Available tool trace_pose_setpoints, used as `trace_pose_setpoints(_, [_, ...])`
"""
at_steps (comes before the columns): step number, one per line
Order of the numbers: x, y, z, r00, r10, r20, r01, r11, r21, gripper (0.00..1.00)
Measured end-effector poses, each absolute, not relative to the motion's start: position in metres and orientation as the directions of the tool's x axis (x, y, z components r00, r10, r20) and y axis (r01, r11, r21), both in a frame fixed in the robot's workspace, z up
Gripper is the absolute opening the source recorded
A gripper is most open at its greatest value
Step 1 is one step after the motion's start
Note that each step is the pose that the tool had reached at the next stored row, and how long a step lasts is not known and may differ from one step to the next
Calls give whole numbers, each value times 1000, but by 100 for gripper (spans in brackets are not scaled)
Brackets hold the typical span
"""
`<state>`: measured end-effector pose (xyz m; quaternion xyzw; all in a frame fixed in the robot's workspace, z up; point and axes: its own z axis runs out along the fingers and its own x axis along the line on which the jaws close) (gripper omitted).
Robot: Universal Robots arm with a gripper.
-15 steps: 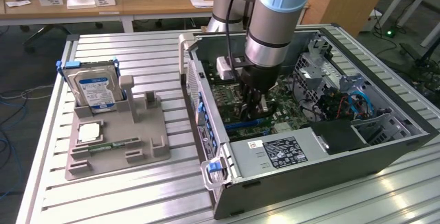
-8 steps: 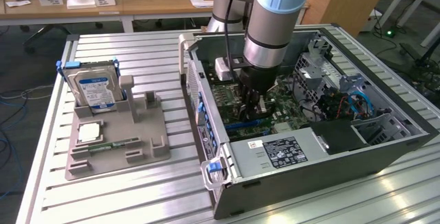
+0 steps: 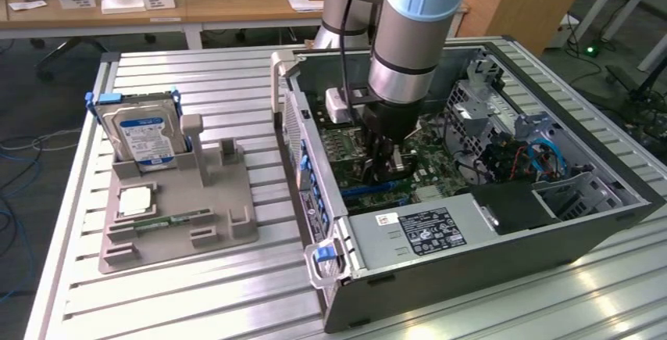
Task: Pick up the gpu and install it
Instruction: 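Insert the gpu into the slot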
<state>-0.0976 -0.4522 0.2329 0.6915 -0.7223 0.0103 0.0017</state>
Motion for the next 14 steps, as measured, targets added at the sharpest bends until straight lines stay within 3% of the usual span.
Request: trace_pose_setpoints(14, [-102, -452, 232, -44, -999, 16, -999, 44, -18, 28])
